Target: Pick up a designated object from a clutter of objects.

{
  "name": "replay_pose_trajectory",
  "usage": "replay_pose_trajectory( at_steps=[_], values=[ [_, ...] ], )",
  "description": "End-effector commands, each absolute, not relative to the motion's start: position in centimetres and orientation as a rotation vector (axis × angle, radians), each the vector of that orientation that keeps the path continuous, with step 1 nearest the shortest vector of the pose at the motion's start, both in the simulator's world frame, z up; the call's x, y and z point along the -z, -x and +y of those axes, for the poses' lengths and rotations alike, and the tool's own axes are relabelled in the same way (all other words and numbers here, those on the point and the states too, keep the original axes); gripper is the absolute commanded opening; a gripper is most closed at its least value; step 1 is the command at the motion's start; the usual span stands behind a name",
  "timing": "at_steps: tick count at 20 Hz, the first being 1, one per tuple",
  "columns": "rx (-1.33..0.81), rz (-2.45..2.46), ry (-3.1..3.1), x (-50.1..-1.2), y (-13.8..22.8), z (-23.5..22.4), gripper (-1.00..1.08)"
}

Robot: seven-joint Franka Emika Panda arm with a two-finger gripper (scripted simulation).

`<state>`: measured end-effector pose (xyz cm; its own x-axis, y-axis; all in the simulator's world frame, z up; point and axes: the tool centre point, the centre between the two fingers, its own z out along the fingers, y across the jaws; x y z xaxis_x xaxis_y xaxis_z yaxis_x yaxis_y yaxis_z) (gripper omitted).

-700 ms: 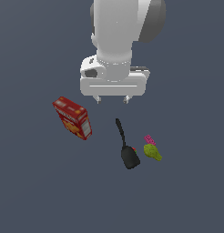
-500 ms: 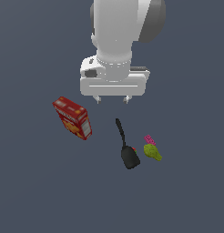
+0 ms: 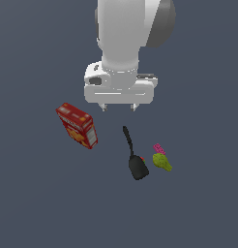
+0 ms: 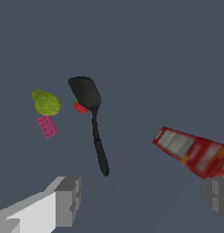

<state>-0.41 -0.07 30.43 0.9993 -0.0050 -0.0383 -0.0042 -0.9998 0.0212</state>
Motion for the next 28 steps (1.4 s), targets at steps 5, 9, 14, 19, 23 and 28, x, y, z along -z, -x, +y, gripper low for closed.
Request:
replay_pose_trajectory(
  at_steps=[5,9,14,19,23,28],
  values=[
    [0.058,0.041,-3.115,-29.4,-0.5,0.9,1.00],
    [0.053,0.108,-3.107,-27.9,-1.7,2.3,1.00],
    [0.045,0.231,-3.094,-25.1,-3.6,5.0,1.00],
    [0.033,0.395,-3.077,-21.0,-5.6,8.9,1.00],
    [0.023,0.531,-3.063,-17.3,-6.9,12.4,1.00],
    [0.012,0.667,-3.049,-13.5,-7.6,16.1,1.00]
  ],
)
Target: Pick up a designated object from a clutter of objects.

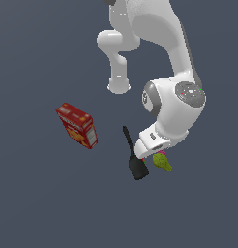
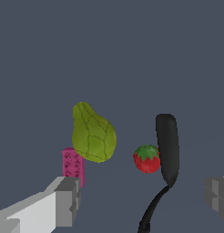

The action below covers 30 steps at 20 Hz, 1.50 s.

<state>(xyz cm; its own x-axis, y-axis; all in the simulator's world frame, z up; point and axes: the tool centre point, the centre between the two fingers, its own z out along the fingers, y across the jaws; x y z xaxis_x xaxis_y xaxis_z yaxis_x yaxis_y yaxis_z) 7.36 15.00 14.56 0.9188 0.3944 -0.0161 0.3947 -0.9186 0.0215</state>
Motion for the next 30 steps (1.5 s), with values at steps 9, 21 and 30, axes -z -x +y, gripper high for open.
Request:
replay_pose_trajectory(
  at_steps=[9,21,30],
  values=[
    [0.001,0.798,-3.036,-9.5,-7.7,19.7,1.00],
    [0.002,0.810,-3.035,-7.2,-7.6,20.1,1.00],
    [0.000,0.812,-3.035,-4.1,-7.7,20.1,1.00]
  ],
)
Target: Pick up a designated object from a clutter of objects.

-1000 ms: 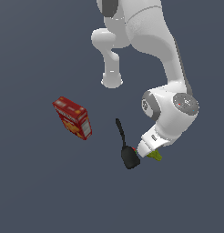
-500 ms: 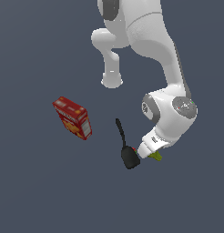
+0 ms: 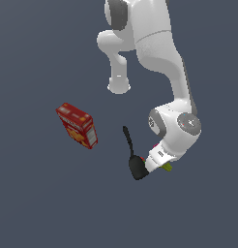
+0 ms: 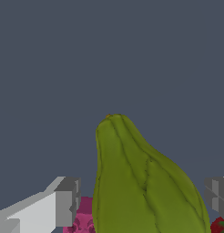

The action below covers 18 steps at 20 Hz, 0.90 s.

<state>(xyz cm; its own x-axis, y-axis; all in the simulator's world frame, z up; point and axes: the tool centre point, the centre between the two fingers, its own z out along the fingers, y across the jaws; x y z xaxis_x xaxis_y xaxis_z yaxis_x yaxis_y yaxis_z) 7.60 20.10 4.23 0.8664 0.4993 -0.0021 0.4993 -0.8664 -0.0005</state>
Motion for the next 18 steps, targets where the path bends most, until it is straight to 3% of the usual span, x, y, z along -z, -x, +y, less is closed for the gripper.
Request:
replay_pose_trajectory(
  at_steps=[1,2,18],
  values=[
    [0.000,0.812,-3.035,-4.07,-7.72,20.14,1.00],
    [0.000,0.812,-3.035,-4.07,-7.72,20.14,-1.00],
    [0.001,0.812,-3.035,-4.85,-7.36,20.03,-1.00]
  ],
)
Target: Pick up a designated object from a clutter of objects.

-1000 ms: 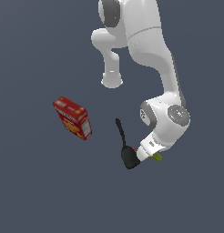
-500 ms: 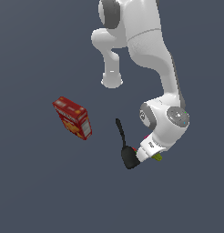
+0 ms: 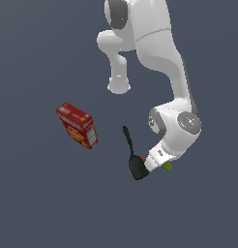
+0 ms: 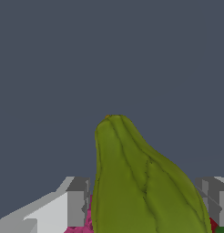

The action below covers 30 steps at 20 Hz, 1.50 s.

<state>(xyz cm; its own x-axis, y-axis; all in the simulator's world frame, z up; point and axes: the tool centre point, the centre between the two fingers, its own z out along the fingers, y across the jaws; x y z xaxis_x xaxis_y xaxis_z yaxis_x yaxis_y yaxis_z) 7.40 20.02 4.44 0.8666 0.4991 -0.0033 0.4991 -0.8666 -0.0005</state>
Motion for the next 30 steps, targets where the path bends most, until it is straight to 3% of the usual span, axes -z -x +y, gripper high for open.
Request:
replay_pose_trajectory(
  at_steps=[1,12,30],
  values=[
    [0.001,0.812,-3.035,-5.1,-7.2,20.0,-1.00],
    [0.001,0.812,-3.033,-10.8,-4.6,19.5,-1.00],
    [0.001,0.813,-3.033,-27.0,2.5,18.3,-1.00]
  ],
)
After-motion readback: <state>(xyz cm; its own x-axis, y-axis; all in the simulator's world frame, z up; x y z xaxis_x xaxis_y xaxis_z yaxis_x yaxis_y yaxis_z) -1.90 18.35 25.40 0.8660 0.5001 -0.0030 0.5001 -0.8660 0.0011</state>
